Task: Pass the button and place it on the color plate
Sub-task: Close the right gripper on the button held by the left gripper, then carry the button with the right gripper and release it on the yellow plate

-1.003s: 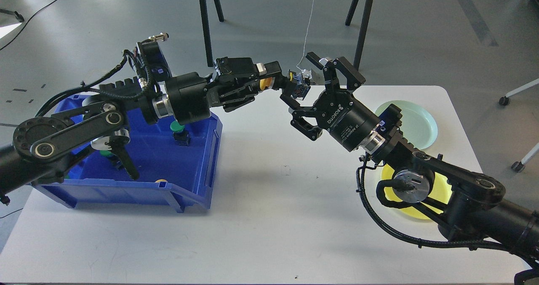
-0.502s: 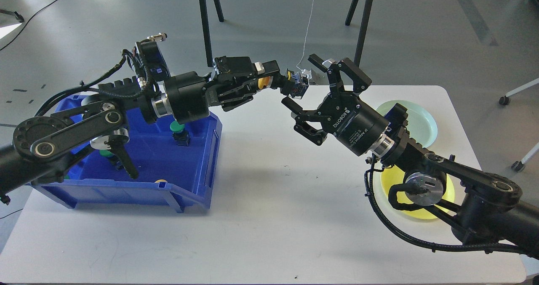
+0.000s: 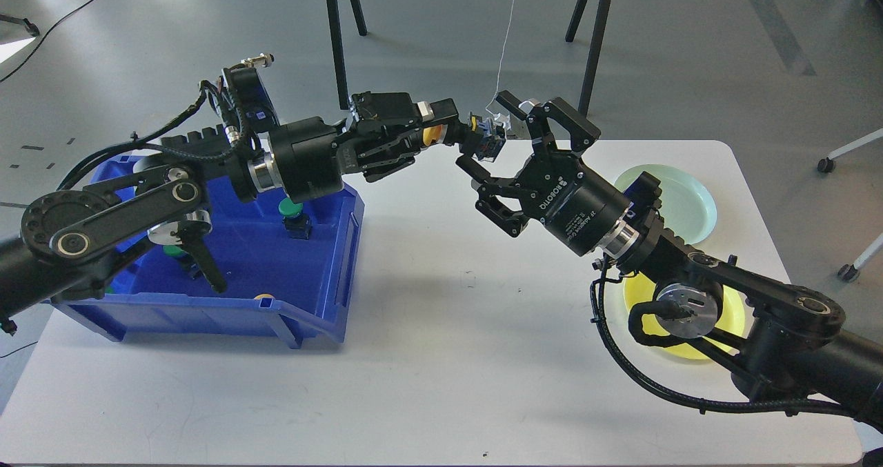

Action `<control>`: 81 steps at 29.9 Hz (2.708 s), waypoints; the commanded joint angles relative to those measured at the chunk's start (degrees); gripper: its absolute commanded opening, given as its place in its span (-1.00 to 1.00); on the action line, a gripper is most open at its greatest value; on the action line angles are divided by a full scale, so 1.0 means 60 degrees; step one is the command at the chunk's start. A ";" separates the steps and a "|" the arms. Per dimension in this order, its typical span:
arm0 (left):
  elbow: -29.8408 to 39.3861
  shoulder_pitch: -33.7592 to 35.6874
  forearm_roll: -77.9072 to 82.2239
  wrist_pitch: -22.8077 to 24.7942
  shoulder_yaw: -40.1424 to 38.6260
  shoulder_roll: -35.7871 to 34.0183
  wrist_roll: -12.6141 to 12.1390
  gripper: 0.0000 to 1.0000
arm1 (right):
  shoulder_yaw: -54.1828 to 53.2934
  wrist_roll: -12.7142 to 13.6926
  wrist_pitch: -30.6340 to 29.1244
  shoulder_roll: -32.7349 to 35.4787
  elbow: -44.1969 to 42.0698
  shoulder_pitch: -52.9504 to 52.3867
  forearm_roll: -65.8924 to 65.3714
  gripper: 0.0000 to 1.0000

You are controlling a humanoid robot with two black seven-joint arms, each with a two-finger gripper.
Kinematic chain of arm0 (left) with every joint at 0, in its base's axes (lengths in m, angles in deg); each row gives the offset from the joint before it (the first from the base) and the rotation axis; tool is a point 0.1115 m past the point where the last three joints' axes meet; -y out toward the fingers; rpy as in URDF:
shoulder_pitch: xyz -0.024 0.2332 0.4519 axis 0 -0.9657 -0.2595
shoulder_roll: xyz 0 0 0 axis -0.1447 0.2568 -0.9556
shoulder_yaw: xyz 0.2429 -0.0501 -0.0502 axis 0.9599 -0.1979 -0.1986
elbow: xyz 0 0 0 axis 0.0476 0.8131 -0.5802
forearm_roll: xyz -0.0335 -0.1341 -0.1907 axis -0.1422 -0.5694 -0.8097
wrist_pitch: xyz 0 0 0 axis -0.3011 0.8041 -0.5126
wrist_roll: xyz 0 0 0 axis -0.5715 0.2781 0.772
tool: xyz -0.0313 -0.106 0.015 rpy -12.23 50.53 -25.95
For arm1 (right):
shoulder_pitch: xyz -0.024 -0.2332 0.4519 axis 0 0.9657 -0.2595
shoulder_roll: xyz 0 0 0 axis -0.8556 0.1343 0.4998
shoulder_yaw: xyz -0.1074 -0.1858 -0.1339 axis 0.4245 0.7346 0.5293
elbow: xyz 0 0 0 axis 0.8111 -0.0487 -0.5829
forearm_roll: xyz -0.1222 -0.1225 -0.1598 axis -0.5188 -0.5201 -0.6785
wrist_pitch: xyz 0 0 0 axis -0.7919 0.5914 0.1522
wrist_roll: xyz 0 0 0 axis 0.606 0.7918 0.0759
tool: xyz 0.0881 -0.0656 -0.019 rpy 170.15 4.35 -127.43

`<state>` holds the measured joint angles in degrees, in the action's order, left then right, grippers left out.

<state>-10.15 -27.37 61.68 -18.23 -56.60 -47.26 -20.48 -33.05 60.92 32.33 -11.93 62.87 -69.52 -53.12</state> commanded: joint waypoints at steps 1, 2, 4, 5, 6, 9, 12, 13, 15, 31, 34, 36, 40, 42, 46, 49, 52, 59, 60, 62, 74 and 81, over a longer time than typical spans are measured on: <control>0.0000 0.0001 0.0001 0.0029 0.0001 0.0000 0.0000 -0.75 | -0.0001 0.0001 0.0015 -0.0062 -0.0014 -0.0010 -0.0044 -0.13; 0.0000 0.0001 0.0001 0.0058 0.0001 0.0000 0.0000 -0.75 | -0.0001 0.0001 0.0015 -0.0062 -0.0014 -0.0010 -0.0045 -0.23; -0.0014 0.0001 0.0001 0.0058 0.0001 0.0000 0.0000 -0.75 | 0.0014 0.0001 0.0015 -0.0062 -0.0014 0.0005 -0.0045 -0.44; 0.0000 0.0001 0.0001 0.0058 0.0001 0.0000 0.0000 -0.75 | 0.0014 0.0001 0.0001 -0.0047 0.0000 0.0005 -0.0059 -0.57; 0.0000 0.0001 0.0001 0.0058 0.0001 0.0000 0.0000 -0.75 | 0.0014 0.0001 0.0000 -0.0062 0.0000 0.0005 -0.0045 -0.70; -0.0014 -0.0014 0.0001 0.0131 0.0001 0.0000 0.0000 -0.75 | -0.0001 0.0001 0.0350 -0.0106 0.0000 0.0005 0.0058 -0.85; -0.0014 -0.0014 0.0001 0.0175 0.0001 0.0000 0.0000 -0.75 | 0.0014 0.0001 0.0703 -0.0120 0.0044 0.0005 0.0087 -0.88; -0.0014 -0.0014 0.0001 0.0190 0.0001 0.0000 0.0000 -0.74 | 0.0014 0.0001 0.0704 -0.0120 0.0044 0.0005 0.0087 -0.89; -0.0014 -0.0014 0.0001 0.0205 0.0001 0.0000 0.0000 -0.62 | -0.0001 0.0001 0.0733 -0.0120 0.0044 0.0005 0.0102 -0.90; -0.0161 -0.0029 -0.0555 0.0205 0.0001 0.0073 0.0000 0.94 | -0.0045 0.0001 0.1054 0.0477 0.0059 0.0267 -0.0059 -0.92; -0.0161 -0.0029 -0.0731 0.0205 0.0001 0.0059 0.0000 0.95 | -0.0118 0.0001 0.1478 0.1941 0.0088 0.0604 -0.0205 -0.92; -0.0175 -0.0029 -0.0746 0.0205 0.0001 0.0073 0.0000 0.95 | -0.0030 0.0001 0.2135 0.2659 0.0088 0.0896 -0.0482 -0.92; -0.0190 -0.0029 -0.0746 0.0205 0.0015 0.0073 0.0000 0.95 | -0.0030 0.0001 0.3819 0.3569 0.0074 0.1965 -0.1579 -0.92; -0.0219 -0.0029 -0.0746 0.0205 0.0015 0.0073 0.0000 0.95 | -0.0016 0.0001 0.4771 0.3805 0.0044 0.2420 -0.2253 -0.92; -0.0234 -0.0029 -0.0761 0.0205 0.0001 0.0073 0.0000 0.95 | -0.0030 0.0001 0.5916 0.3879 -0.0102 0.3240 -0.3324 -0.91; -0.0234 -0.0029 -0.0761 0.0205 0.0015 0.0073 0.0000 0.95 | 0.0014 0.0001 0.6458 0.3791 -0.0554 0.3490 -0.3924 -0.91; -0.0234 -0.0043 -0.0761 0.0205 0.0001 0.0088 0.0000 0.95 | 0.0378 0.0001 0.7001 0.3776 -0.1170 0.3637 -0.4321 -0.90; -0.0292 -0.0029 -0.0893 0.0205 0.0001 0.0103 0.0000 0.95 | 0.1287 0.0126 0.7076 0.3674 -0.2079 0.3579 -0.4351 -0.81; -0.0292 -0.0029 -0.0893 0.0205 0.0015 0.0103 0.0000 0.95 | 0.1332 0.0126 0.7076 0.3616 -0.2123 0.3579 -0.4351 -0.79; -0.0292 -0.0029 -0.0893 0.0219 0.0001 0.0103 0.0000 0.95 | 0.1332 0.0126 0.7076 0.3469 -0.2168 0.3564 -0.4351 -0.72; -0.0366 -0.0029 -0.1039 0.0272 0.0001 0.0103 0.0000 0.95 | 0.1289 0.0126 0.7076 0.3044 -0.2256 0.3564 -0.4307 -0.05; -0.0366 -0.0029 -0.1039 0.0272 0.0001 0.0103 0.0000 0.95 | 0.1201 0.0097 0.7090 0.3044 -0.2241 0.3564 -0.4278 0.22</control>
<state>-12.34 -27.54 55.45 -16.60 -56.59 -46.65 -20.48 -25.57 61.66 74.87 6.34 49.37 -48.13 -78.88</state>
